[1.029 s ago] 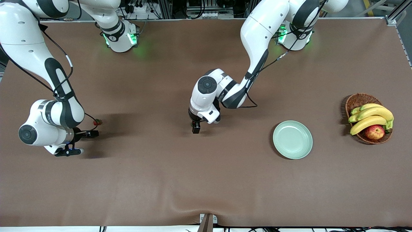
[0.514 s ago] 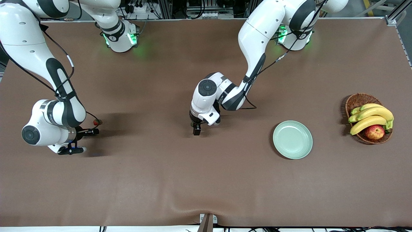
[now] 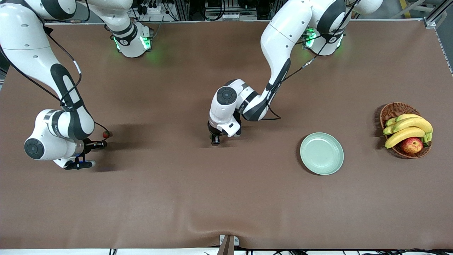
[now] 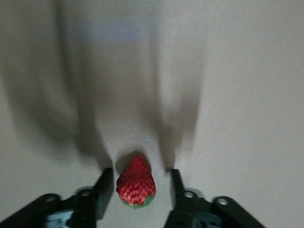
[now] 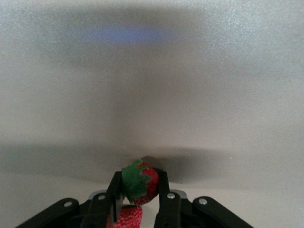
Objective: Collect all strawberries into plate
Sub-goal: 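Grasp the strawberry with the left gripper while the right gripper grasps another, then drop the strawberry on the plate while the right gripper sets another mid-table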
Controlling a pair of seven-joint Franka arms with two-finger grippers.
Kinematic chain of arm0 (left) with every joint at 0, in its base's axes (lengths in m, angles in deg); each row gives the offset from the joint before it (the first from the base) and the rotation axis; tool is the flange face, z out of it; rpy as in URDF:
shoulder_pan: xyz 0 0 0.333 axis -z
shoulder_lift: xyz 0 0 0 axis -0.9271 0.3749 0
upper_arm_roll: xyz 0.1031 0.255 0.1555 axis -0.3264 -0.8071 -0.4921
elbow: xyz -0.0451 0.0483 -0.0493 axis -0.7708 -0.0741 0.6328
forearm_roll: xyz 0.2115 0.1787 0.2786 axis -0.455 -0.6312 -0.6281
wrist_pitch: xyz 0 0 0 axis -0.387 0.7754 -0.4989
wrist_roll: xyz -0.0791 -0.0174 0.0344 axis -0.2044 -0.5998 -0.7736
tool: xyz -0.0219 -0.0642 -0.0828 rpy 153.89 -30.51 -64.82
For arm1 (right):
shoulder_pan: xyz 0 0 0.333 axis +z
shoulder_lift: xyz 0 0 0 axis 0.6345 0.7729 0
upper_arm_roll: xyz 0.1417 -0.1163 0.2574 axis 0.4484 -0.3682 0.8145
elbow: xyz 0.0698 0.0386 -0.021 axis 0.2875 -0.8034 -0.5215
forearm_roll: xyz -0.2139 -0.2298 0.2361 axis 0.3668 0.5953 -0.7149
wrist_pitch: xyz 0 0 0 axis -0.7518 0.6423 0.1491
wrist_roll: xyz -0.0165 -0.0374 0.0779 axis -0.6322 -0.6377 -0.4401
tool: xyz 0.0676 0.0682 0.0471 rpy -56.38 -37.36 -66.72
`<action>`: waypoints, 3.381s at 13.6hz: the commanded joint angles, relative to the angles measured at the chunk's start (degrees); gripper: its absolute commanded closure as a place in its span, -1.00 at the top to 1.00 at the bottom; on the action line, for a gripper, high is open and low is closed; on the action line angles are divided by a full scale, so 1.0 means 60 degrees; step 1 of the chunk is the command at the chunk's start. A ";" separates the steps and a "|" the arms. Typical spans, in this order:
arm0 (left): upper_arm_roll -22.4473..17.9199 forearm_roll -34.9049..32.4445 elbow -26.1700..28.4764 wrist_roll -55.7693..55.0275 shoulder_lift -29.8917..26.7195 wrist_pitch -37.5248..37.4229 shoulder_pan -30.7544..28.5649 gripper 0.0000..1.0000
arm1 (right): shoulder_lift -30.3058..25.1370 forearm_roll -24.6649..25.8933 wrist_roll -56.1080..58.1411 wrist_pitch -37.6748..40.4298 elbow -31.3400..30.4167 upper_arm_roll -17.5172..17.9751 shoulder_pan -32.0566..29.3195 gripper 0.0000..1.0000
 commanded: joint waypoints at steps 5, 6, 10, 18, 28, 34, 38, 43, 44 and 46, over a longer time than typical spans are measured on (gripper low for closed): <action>-0.0186 -0.0264 -0.0214 -0.0082 -0.0705 -0.1091 -0.0152 -1.00 | -0.0728 0.0060 0.0058 0.0055 0.0055 0.0560 0.0269 -0.75; -0.0186 -0.0323 -0.0214 -0.0082 -0.0954 -0.1459 -0.0415 -1.00 | -0.0962 0.0031 0.0029 0.0070 0.0056 0.0691 0.0430 -0.75; -0.0172 -0.0952 -0.0069 0.0020 -0.2170 -0.3143 -0.1966 -1.00 | -0.1432 -0.1253 -0.0074 0.0450 0.0523 0.0766 0.1717 -0.79; -0.0113 -0.1027 0.2319 0.3606 -0.3945 -0.4026 -0.4765 -1.00 | -0.1273 -0.2181 -0.4418 -0.0455 0.0656 0.0707 0.4676 -0.81; -0.0128 -0.1026 0.3228 0.5704 -0.2833 -0.2927 -0.6173 -1.00 | 0.0455 -0.2123 -0.7530 -0.3153 0.1050 0.0693 0.7038 -0.60; -0.0055 -0.0969 0.3448 0.5499 -0.3124 -0.2403 -0.6247 1.00 | 0.0896 -0.2093 -0.7545 -0.4031 0.1066 0.0693 0.7185 0.95; 0.0135 -0.0954 0.3142 0.5485 -0.3183 -0.2283 -0.5211 1.00 | 0.0605 -0.2196 -0.7487 -0.3842 0.1227 0.0722 0.6601 1.00; 0.0151 -0.0909 0.2103 0.5397 -0.2716 -0.2283 -0.3424 1.00 | -0.0816 -0.2138 -0.7239 -0.0302 0.1799 0.0737 0.4802 1.00; 0.0151 -0.0909 0.1926 0.5324 -0.2540 -0.2283 -0.3058 1.00 | -0.0934 -0.2108 -0.6730 0.0197 0.1755 0.0722 0.4391 1.00; 0.0151 -0.0909 0.1255 0.5046 -0.2131 -0.2283 -0.2383 1.00 | -0.0935 -0.2079 -0.5398 0.1340 0.1697 0.0679 0.3585 1.00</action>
